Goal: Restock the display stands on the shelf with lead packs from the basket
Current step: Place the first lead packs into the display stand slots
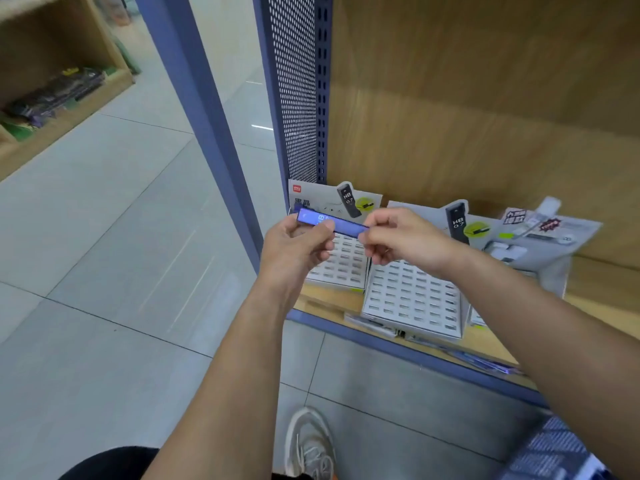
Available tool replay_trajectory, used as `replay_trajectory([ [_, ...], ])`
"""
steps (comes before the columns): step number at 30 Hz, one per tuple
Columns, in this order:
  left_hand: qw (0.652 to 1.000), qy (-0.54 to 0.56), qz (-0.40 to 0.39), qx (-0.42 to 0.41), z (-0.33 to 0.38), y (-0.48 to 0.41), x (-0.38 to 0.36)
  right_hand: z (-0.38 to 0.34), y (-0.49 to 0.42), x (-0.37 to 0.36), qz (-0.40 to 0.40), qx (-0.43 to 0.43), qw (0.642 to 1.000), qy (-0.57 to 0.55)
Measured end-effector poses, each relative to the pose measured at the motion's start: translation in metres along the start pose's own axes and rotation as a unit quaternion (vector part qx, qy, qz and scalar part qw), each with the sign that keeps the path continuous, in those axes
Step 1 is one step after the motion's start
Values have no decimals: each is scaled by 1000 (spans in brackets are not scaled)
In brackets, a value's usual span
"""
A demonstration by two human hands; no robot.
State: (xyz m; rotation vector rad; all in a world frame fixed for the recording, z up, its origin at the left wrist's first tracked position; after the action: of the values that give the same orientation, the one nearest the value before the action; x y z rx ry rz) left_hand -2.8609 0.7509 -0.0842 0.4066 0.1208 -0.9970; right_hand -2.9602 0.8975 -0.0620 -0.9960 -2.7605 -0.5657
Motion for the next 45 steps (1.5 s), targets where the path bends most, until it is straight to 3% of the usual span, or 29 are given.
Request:
replay_trajectory([
  [4, 1000, -10, -8, 4, 0, 4, -10, 4, 10, -12, -73, -6, 992, 107],
  [6, 999, -36, -15, 0, -2, 4, -12, 1, 10, -10, -45, 25, 985, 166],
  [10, 998, -66, -1, -2, -10, -2, -8, -17, 0, 5, 76, 101, 989, 73],
  [17, 998, -59, 29, -2, -33, -18, 8, -27, -45, -9, 72, 103, 984, 125],
  [21, 969, -212, 122, -10, -75, -30, 32, -16, -80, -6, 159, 98, 976, 108],
  [24, 931, -351, 99, 3, -111, -29, 45, -4, -110, -12, 186, 113, 964, 153],
  [26, 922, -378, 88, -15, -121, -33, 51, 2, -126, -21, 186, 116, 959, 182],
  [33, 942, -322, 93, -13, -128, -46, 61, 10, -155, -46, 153, 148, 931, 296],
  [45, 961, -252, 113, 4, -131, -53, 65, 16, -157, -51, 144, 154, 923, 320],
])
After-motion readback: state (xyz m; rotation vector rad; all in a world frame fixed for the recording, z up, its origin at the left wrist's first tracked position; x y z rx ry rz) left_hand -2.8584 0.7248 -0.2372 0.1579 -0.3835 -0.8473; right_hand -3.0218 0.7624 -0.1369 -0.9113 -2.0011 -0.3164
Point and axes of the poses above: each hand's wrist, its own y-axis away from the middle knuckle, its own x-axis out of the back of the hand, z = x × y, the point moved 4 cm from there along -y, towards the middle knuckle, and after that the axes turned 1 degree about x, right-handed, at the moved point
